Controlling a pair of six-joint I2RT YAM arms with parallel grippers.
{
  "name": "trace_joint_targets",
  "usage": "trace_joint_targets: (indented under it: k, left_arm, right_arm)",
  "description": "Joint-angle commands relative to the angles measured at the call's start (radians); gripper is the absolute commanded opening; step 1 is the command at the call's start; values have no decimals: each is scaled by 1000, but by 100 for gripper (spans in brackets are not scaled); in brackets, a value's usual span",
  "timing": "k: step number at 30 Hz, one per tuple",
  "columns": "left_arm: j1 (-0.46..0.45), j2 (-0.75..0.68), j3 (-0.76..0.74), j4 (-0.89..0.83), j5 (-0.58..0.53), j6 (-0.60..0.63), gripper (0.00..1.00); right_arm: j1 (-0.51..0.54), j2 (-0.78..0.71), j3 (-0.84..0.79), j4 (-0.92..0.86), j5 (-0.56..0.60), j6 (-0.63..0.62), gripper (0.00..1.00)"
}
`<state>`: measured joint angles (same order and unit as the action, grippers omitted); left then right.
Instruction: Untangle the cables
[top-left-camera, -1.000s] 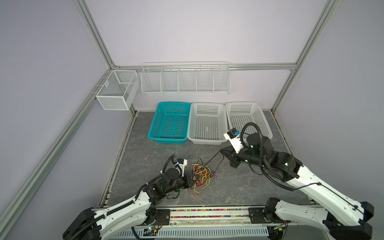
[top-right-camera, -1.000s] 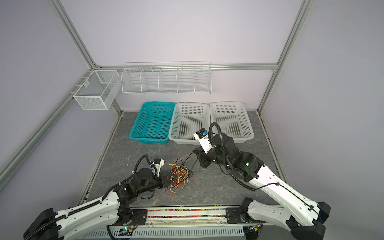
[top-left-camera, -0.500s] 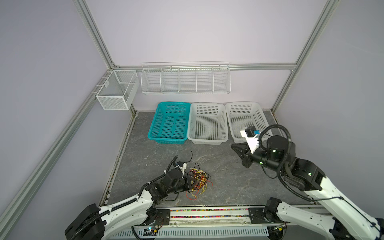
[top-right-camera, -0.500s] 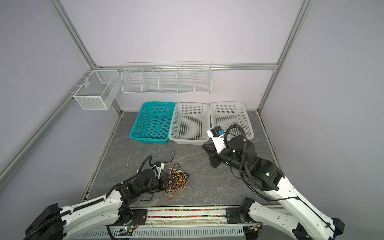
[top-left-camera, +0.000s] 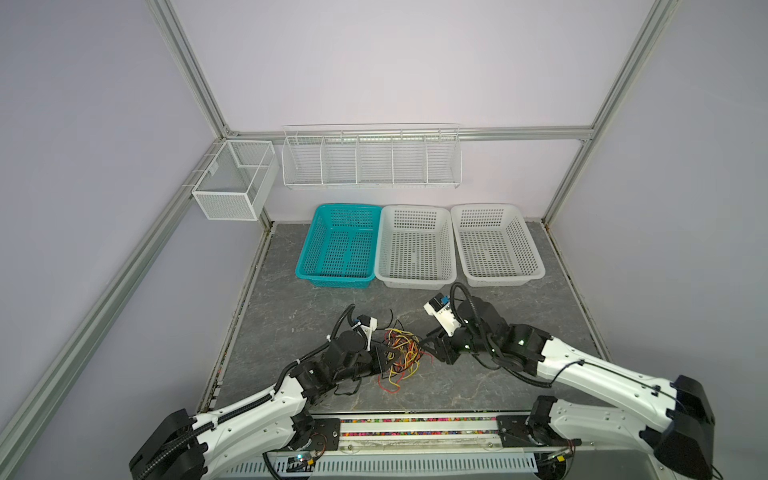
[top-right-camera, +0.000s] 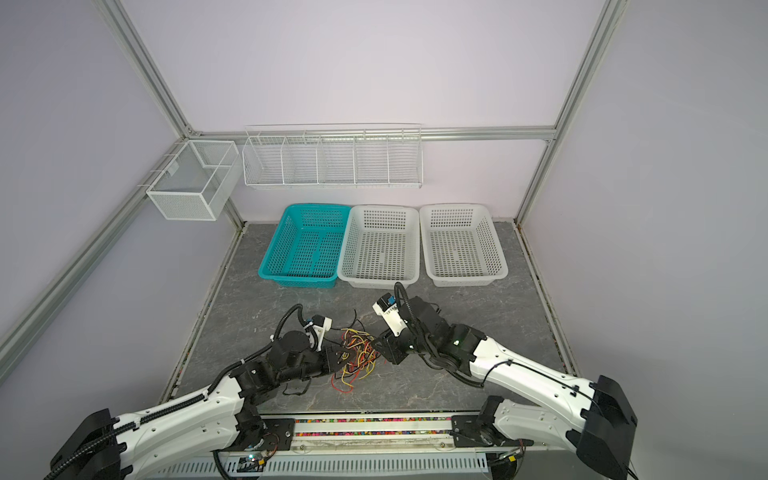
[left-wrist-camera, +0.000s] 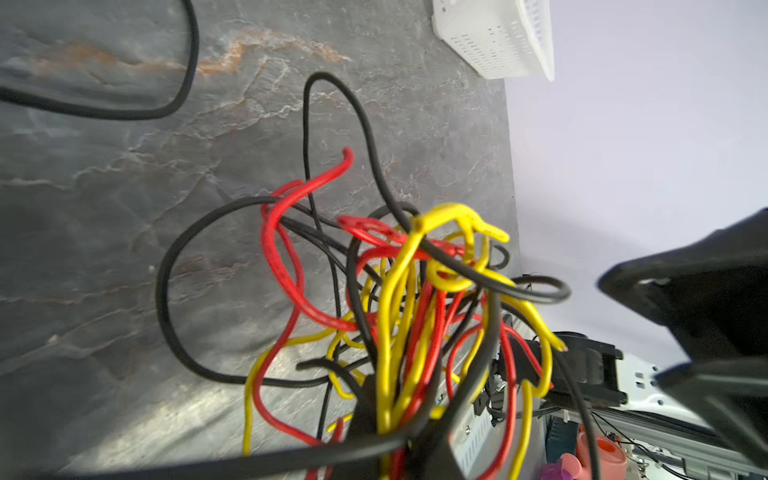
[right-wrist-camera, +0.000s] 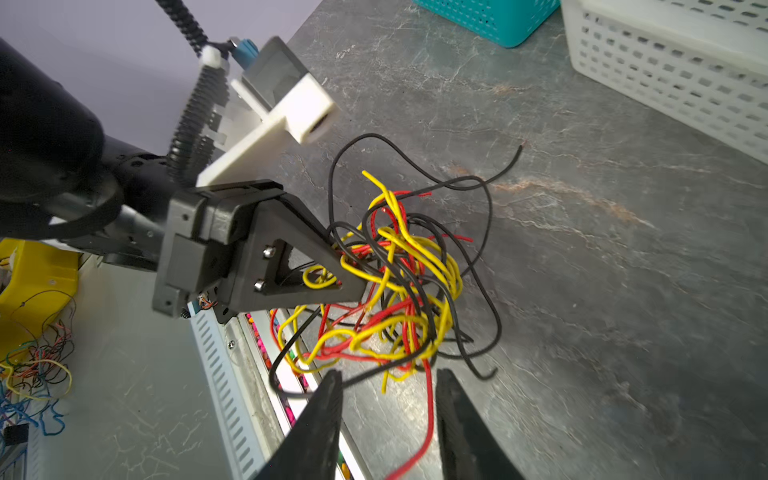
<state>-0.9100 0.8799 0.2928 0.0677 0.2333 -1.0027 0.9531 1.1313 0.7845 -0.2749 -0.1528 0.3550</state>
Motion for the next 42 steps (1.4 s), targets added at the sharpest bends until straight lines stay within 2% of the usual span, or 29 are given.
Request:
trace_joint_targets:
  k: [1,12,14,17,19,24,26,36,38,42]
  left_arm:
    - [1,13,44,44,24,-7,0]
    - [-1,29,56,14,41,14,7]
    - [-2,16,58,-2,39,22,8]
    - [-2,-1,53,-17,34,25,13]
    - [-3,-9,46,-25,30,23,18]
    - [-1,-38,26,-55,21,25,34]
    - [-2,-50,14,-64,14,27,35]
    - [-1,21,-36,60,40,10,34]
    - [-1,58,-37,99,47,2,37]
    - [-3,125,-32,222,81,-21,51]
  right_arm:
    - [14,52,-3,120,30,29,40]
    - [24,233,61,174,66,-18,34]
    - [24,251,59,176,69,-25,29]
    - [24,260,54,187,58,-24,14]
    - [24,245,49,184,75,-22,7]
    - [21,144,43,132,168,-36,7]
    - [10,99,45,100,190,-42,7]
    - [-14,-94,147,-8,127,-50,7]
    - [-14,-114,179,-25,106,-48,7]
    - [-14,-134,239,-50,53,-43,7]
